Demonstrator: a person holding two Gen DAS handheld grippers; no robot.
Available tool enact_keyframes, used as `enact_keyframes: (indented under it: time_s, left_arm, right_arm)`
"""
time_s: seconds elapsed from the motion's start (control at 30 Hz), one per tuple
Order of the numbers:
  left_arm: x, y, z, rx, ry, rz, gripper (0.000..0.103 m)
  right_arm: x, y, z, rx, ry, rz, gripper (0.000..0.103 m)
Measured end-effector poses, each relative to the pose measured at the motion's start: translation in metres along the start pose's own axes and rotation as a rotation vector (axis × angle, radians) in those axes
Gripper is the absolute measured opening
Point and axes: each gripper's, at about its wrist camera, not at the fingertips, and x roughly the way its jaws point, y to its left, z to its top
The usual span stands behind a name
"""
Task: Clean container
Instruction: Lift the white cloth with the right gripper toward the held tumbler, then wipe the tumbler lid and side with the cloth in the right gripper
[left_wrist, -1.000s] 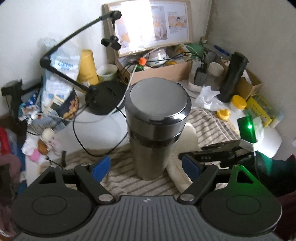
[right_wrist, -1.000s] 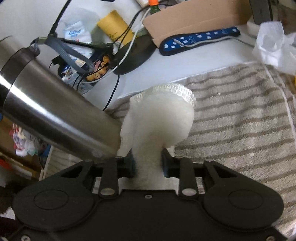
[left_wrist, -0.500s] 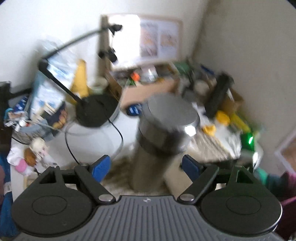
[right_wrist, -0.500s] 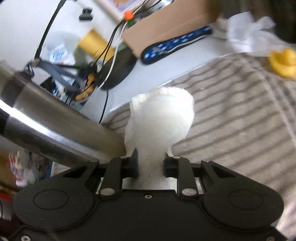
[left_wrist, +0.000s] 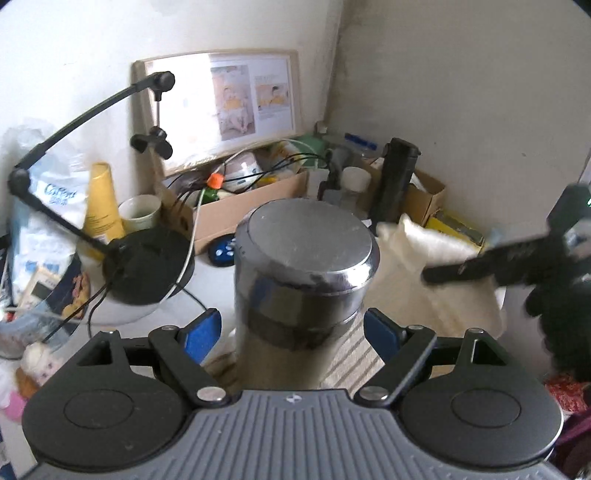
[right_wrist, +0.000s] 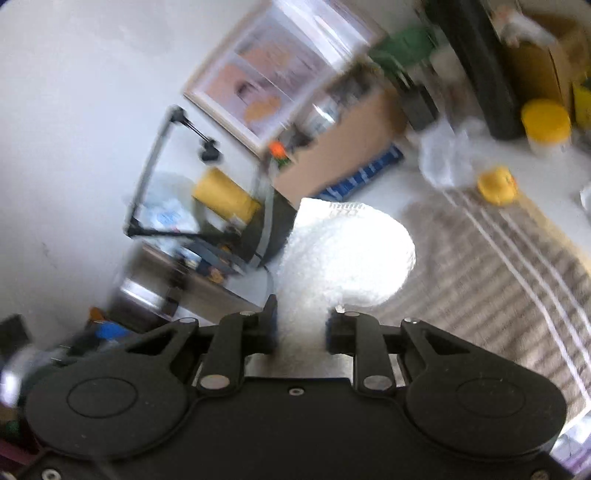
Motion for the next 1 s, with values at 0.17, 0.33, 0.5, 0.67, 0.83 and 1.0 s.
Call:
enact_keyframes:
  time_s: [0.17,0.33,0.5,0.67,0.83,1.0]
  left_arm:
    - [0.012,-0.002,0.008,0.019,0.007,-0.016,0.084]
    - [0.023,-0.004,0.009,0.055,0.019,-0.004,0.084]
    - [0.024,-0.006,-0.001,0.104,-0.016,0.007,0.084]
    - [0.022,-0.007,-0.004,0.112,-0.040,0.003,0.084]
    - [0.021,-0.007,-0.005,0.111,-0.048,-0.001,0.084]
    - [0.020,-0.005,-0.006,0.104,-0.051,-0.006,0.084]
  right_arm:
    - [-0.020,0.043,0.027,-0.098,-0.076,0.046,0.021]
    - [-0.026,0.085,0.049,-0.214,-0.100,0.085,0.021]
    - [-0.012,0.125,0.053,-0.349,-0.056,0.116,0.021]
    - [0.015,0.156,0.049,-0.435,0.040,0.155,0.021]
    - [0.049,0.187,0.040,-0.539,0.131,0.174,0.021]
    - [0.069,0.208,0.028,-0.692,0.122,0.078,0.021]
